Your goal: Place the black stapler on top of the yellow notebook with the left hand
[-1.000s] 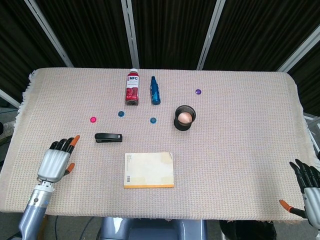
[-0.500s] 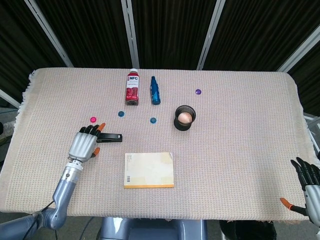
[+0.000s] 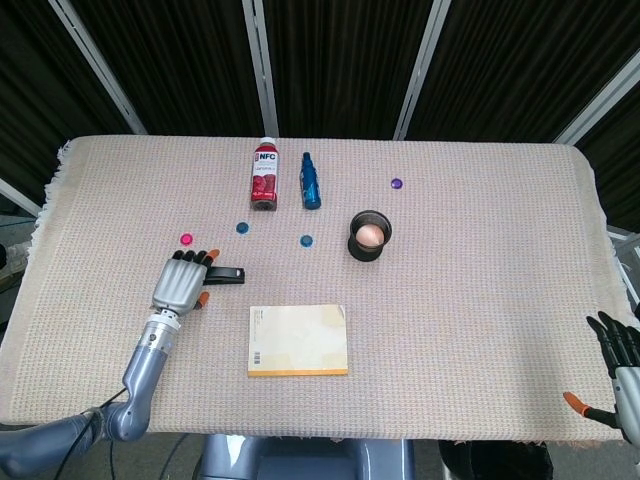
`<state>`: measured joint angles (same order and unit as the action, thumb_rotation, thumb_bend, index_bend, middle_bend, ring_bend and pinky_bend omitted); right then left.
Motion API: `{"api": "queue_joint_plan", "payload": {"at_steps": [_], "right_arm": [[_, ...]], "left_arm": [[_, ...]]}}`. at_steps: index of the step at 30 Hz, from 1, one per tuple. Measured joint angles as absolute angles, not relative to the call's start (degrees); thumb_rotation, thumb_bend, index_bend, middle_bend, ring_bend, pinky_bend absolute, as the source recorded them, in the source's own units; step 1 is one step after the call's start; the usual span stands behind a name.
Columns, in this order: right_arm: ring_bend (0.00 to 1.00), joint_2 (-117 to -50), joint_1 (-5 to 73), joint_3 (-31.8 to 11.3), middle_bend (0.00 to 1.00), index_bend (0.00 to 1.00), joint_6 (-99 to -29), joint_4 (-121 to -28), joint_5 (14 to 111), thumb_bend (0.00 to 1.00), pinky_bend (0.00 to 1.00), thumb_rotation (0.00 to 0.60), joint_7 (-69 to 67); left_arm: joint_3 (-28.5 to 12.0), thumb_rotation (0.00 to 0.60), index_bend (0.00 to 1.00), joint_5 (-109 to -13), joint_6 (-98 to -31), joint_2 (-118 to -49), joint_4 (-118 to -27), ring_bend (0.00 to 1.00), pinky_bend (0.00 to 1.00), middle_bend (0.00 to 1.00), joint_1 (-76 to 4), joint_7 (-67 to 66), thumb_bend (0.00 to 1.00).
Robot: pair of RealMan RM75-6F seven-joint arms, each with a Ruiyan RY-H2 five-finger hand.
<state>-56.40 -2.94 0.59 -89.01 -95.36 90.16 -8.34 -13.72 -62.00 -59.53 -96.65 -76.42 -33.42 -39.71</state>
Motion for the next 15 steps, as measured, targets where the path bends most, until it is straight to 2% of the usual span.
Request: {"api": "queue_joint_plan", "payload": {"at_steps": [10, 13, 15], "right_arm": [[0.00, -56.88, -1.95, 0.07, 0.00, 0.00, -87.09, -96.38, 88.85, 0.06, 0.00, 0.600, -5.47], [0.00, -56.86, -1.69, -0.22, 0.00, 0.00, -86.51, -96.58, 88.05, 0.06, 0.00, 0.600, -5.28], [0.00, -56.80, -1.66, -0.28, 0.00, 0.00, -86.48, -96.68, 87.93, 0.06, 0.00, 0.600, -5.23]], "left_arm": [[-14.76, 0.600, 0.24, -60.62, -54.57, -100.23, -66.98, 0.26, 0.26, 0.29, -38.05, -34.33, 0.30], [-14.82, 0.600, 0.35, -60.29, -53.55, -101.28, -65.30, 0.32, 0.30, 0.38, -39.10, -33.19, 0.30], [-14.71, 0.600, 0.45, -60.30, -53.26, -101.74, -64.78, 0.40, 0.37, 0.49, -39.49, -32.49, 0.31]]}}
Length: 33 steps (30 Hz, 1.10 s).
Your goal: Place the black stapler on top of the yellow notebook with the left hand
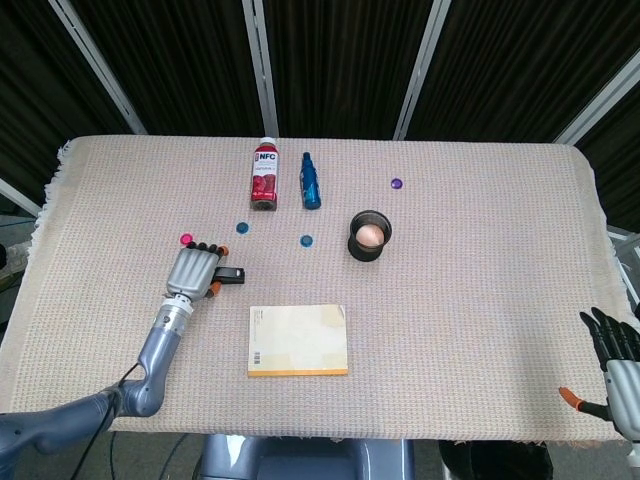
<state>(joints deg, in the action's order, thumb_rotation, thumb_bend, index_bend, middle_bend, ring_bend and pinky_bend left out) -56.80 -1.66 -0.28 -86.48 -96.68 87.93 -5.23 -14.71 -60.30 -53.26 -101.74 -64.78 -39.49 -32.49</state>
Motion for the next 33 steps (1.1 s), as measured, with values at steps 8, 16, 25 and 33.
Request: {"api": "queue_joint_plan", "payload": {"at_steps": [8, 16, 25, 33], "right_arm": [[0.00, -56.73, -2.20, 0.24, 0.00, 0.00, -87.64, -96.45, 89.29, 0.06, 0.00, 0.600, -5.68], [0.00, -56.77, -1.69, -0.03, 0.00, 0.00, -86.53, -96.46, 88.39, 0.06, 0.00, 0.600, -5.63], [0.00, -56.65, -1.38, -0.02, 0.00, 0.00, -85.87, -96.61, 88.15, 0.06, 0.00, 0.600, -5.90], [0.00, -56.33, -1.32, 0.16, 0.00, 0.00, -85.97, -96.65, 88.72, 0.06, 0.00, 0.600, -6.69]], "left_arm": [[-13.34, 0.600, 0.67, -62.92, -55.86, -103.21, -64.40, 0.61, 0.52, 0.70, -39.43, -29.47, 0.38], [-12.49, 0.600, 0.72, -65.45, -59.74, -102.39, -66.57, 0.66, 0.58, 0.73, -38.32, -27.47, 0.40], [-12.28, 0.600, 0.72, -69.00, -63.83, -98.80, -76.76, 0.65, 0.58, 0.73, -37.49, -26.82, 0.38], [-12.33, 0.600, 0.71, -70.25, -63.29, -102.17, -79.98, 0.64, 0.58, 0.72, -40.51, -30.52, 0.38]]}}
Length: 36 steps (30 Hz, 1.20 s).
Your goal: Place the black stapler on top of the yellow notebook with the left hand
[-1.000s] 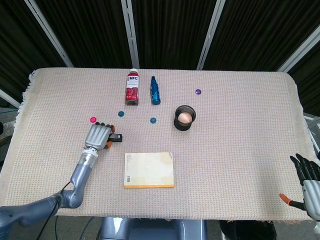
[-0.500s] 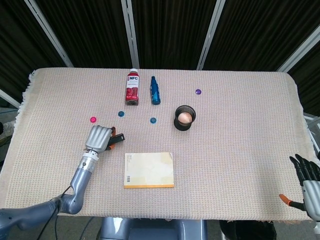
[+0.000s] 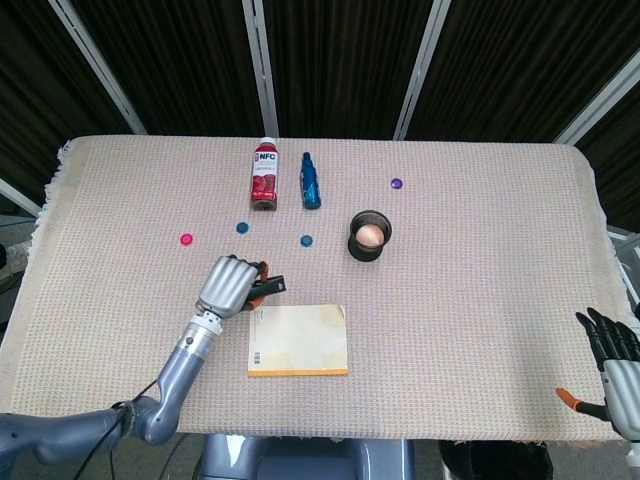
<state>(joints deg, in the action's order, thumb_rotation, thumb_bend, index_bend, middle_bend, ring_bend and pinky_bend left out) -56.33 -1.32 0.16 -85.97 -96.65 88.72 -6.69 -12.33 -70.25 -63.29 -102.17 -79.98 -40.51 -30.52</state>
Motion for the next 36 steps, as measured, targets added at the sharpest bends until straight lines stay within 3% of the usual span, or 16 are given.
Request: {"api": "queue_joint_plan", "payload": {"at_steps": [10, 22, 25, 31, 36], "right_arm": [[0.00, -55.50, -1.95, 0.31, 0.00, 0.00, -87.70, -95.93, 89.75, 0.06, 0.00, 0.600, -9.75], [0.00, -55.31, -2.08, 0.29, 0.00, 0.00, -88.05, -95.58, 89.83, 0.06, 0.00, 0.600, -10.44], [0.00, -55.52, -2.09, 0.33, 0.00, 0.00, -88.01, -95.58, 89.84, 0.06, 0.00, 0.600, -9.97], [0.00, -55.76, -2.17, 0.38, 0.00, 0.00, -88.14, -95.85, 89.89, 0.06, 0.00, 0.600, -9.16], [0.00, -55.78, -2.12, 0.30, 0.00, 0.00, -87.96, -95.84, 89.63, 0.06, 0.00, 0.600, -9.08]], "left_arm": [[-9.61, 0.600, 0.70, -69.82, -59.68, -109.35, -81.16, 0.63, 0.57, 0.71, -43.98, -34.36, 0.37], [-6.31, 0.600, 0.63, -70.37, -61.15, -108.75, -84.70, 0.61, 0.57, 0.63, -42.68, -38.20, 0.33], [-5.91, 0.600, 0.53, -69.60, -61.29, -107.54, -86.16, 0.57, 0.56, 0.57, -42.14, -38.85, 0.30], [-5.49, 0.600, 0.18, -65.53, -59.15, -105.05, -88.56, 0.37, 0.45, 0.35, -42.11, -41.48, 0.24], [-5.49, 0.600, 0.03, -64.50, -58.28, -103.69, -90.12, 0.27, 0.40, 0.24, -42.37, -41.65, 0.23]]}}
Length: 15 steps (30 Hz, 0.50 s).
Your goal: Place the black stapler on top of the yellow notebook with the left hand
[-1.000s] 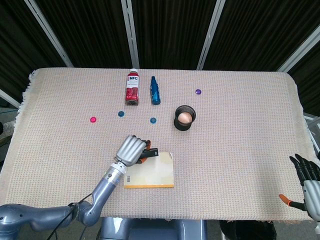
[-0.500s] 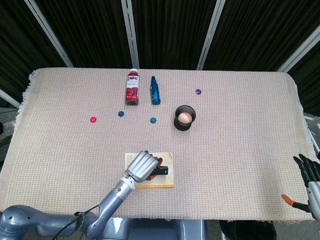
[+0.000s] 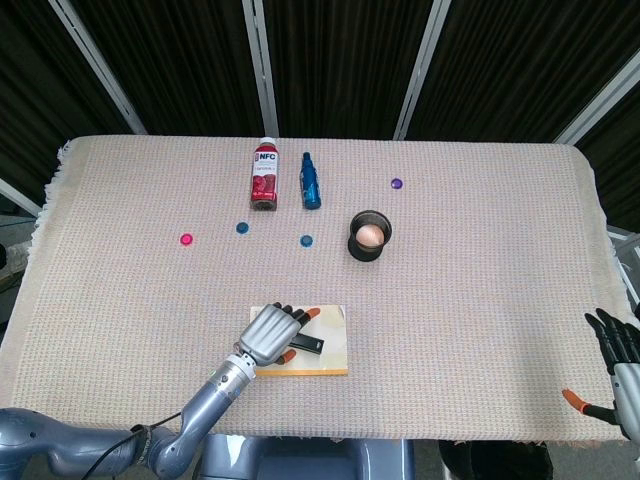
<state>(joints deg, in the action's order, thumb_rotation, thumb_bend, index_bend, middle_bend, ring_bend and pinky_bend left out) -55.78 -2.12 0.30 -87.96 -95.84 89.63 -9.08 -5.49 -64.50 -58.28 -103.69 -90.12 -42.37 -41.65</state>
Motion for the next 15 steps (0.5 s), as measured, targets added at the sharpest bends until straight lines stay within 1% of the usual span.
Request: {"api": "queue_joint_plan", "payload": {"at_steps": [2, 6, 8, 9, 11, 15], "right_arm": [[0.00, -55.78, -2.12, 0.29, 0.00, 0.00, -87.96, -95.87, 89.61, 0.06, 0.00, 0.600, -9.01], [0.00, -55.85, -2.10, 0.27, 0.00, 0.00, -87.92, -95.88, 89.54, 0.06, 0.00, 0.600, -8.79], [0.00, -55.91, -2.03, 0.23, 0.00, 0.00, -87.72, -95.90, 89.39, 0.06, 0.00, 0.600, -8.58], [0.00, -55.94, -2.00, 0.22, 0.00, 0.00, -87.63, -95.94, 89.32, 0.06, 0.00, 0.600, -8.43], [0.00, -56.03, -1.93, 0.20, 0.00, 0.00, -87.46, -96.06, 89.20, 0.06, 0.00, 0.600, -8.04], [0.00, -56.18, -1.94, 0.11, 0.00, 0.00, -87.53, -96.31, 89.06, 0.06, 0.00, 0.600, -7.52]], "left_arm": [[-5.48, 0.600, 0.00, -64.81, -58.37, -103.36, -90.50, 0.22, 0.37, 0.19, -42.36, -41.03, 0.23], [-5.20, 0.600, 0.00, -66.29, -59.14, -102.13, -92.19, 0.13, 0.32, 0.09, -42.01, -39.90, 0.22], [-4.91, 0.600, 0.00, -67.75, -60.17, -101.07, -93.60, 0.06, 0.29, 0.02, -41.55, -39.07, 0.22], [-4.73, 0.600, 0.00, -68.53, -60.74, -100.40, -94.42, 0.03, 0.27, 0.01, -41.25, -38.58, 0.22], [-4.13, 0.600, 0.00, -70.70, -62.31, -98.34, -96.52, 0.00, 0.22, 0.00, -40.39, -37.39, 0.22], [-2.33, 0.600, 0.00, -74.97, -66.96, -93.19, -99.91, 0.00, 0.17, 0.00, -37.92, -36.32, 0.22]]}}
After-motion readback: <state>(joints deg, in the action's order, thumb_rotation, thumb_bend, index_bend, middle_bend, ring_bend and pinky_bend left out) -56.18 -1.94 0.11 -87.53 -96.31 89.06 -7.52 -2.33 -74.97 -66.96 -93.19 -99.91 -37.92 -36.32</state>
